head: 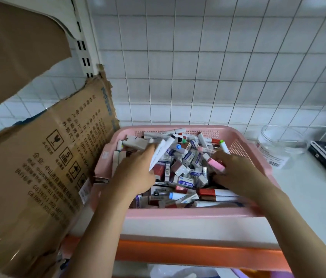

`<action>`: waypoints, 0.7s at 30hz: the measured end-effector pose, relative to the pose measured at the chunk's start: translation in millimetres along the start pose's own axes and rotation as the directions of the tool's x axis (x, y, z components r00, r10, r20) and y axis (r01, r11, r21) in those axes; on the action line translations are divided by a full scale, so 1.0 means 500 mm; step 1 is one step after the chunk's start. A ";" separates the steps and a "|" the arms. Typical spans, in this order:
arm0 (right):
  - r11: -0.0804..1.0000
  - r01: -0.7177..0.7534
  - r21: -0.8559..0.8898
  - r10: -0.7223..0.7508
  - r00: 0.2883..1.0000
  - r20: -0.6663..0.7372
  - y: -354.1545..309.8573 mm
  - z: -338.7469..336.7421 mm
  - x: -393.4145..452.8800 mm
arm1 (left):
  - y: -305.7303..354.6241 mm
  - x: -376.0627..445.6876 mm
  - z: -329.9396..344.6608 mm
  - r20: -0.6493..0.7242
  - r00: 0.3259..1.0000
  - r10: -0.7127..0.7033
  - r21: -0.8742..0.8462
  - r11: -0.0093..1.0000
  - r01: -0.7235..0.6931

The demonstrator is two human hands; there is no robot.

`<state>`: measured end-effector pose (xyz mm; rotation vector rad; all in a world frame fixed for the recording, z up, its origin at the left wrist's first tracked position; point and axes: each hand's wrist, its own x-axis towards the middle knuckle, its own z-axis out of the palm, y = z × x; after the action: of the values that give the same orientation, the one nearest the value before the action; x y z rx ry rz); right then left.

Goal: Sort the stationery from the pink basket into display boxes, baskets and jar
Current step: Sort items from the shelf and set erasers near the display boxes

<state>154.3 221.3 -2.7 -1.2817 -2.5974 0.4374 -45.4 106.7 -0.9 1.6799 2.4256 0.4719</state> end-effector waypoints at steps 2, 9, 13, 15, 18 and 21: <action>1.000 -0.018 0.002 0.018 1.000 0.018 0.000 0.003 0.003 | -0.001 -0.003 0.001 0.131 0.991 0.005 0.049 0.999 -0.011; 0.992 0.020 -0.124 -0.014 0.999 0.043 -0.018 0.018 0.010 | -0.009 -0.012 0.006 0.177 0.982 0.068 -0.061 0.996 -0.058; 0.994 0.028 -0.104 -0.029 0.999 -0.013 -0.020 0.017 0.003 | -0.005 -0.013 0.005 0.138 0.988 0.071 -0.080 0.995 -0.061; 0.996 0.039 -0.083 -0.042 0.998 -0.040 -0.020 0.014 -0.001 | -0.008 -0.015 0.002 0.099 0.992 0.078 -0.090 0.994 -0.069; 1.000 0.021 -0.018 -0.023 0.993 -0.117 -0.022 0.003 -0.005 | -0.010 -0.019 -0.020 -0.044 0.995 0.084 -0.167 0.982 -0.091; 0.999 0.032 -0.007 -0.033 0.979 -0.200 -0.025 -0.012 -0.007 | 0.005 -0.023 -0.051 -0.245 0.968 0.056 -0.256 0.959 -0.120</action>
<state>149.0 212.5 7.2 -1.2151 -2.4487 0.2814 -46.6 92.3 23.2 1.7009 2.3107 1.0190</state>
